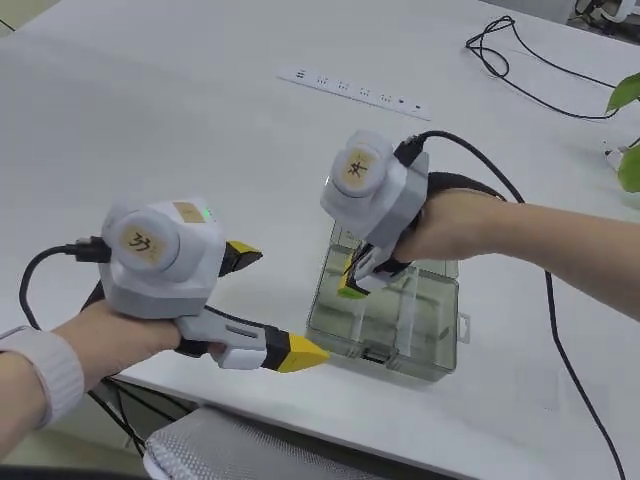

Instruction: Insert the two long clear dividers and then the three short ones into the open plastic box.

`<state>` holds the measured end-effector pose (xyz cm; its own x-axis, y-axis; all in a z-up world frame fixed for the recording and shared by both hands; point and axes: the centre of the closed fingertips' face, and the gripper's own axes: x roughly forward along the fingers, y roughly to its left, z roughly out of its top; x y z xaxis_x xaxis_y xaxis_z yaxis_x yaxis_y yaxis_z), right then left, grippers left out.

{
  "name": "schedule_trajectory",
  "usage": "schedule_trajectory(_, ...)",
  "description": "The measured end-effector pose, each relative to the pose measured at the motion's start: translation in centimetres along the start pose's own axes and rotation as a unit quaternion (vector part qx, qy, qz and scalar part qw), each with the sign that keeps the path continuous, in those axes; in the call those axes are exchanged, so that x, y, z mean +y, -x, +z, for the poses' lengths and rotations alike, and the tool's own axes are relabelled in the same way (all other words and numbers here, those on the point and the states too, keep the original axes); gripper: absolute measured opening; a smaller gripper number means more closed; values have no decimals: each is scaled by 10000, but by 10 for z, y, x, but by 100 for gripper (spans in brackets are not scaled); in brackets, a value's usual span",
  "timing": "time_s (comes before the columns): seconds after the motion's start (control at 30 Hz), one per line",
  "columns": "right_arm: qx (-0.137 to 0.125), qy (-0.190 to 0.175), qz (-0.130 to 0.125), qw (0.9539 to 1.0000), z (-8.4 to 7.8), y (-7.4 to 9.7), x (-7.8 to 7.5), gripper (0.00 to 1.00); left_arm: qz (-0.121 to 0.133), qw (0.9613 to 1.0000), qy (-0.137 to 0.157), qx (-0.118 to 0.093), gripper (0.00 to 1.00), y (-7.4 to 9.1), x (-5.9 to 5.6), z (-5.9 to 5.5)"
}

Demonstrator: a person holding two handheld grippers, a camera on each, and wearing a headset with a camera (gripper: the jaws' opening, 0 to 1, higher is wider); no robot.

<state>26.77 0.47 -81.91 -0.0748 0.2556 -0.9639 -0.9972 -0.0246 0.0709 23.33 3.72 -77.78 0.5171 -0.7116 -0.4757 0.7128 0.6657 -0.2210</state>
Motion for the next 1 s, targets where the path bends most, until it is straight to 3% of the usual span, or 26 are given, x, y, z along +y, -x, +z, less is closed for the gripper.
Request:
schedule_trajectory(0.37,-42,265,10,9996,-1,1,0,3,-13,10000,-36,-20,91,0,-2,4)
schedule_trajectory(0.53,-112,401,-12,9991,-4,0,0,22,-17,10000,-51,-11,91,0,-5,4)
schedule_trajectory(0.77,-523,237,35,9983,0,7,1,37,-23,10000,-78,4,91,0,-6,5)
schedule_trajectory(1.0,-924,145,-130,9955,5,17,-4,62,-34,9999,-105,19,91,0,-7,7)
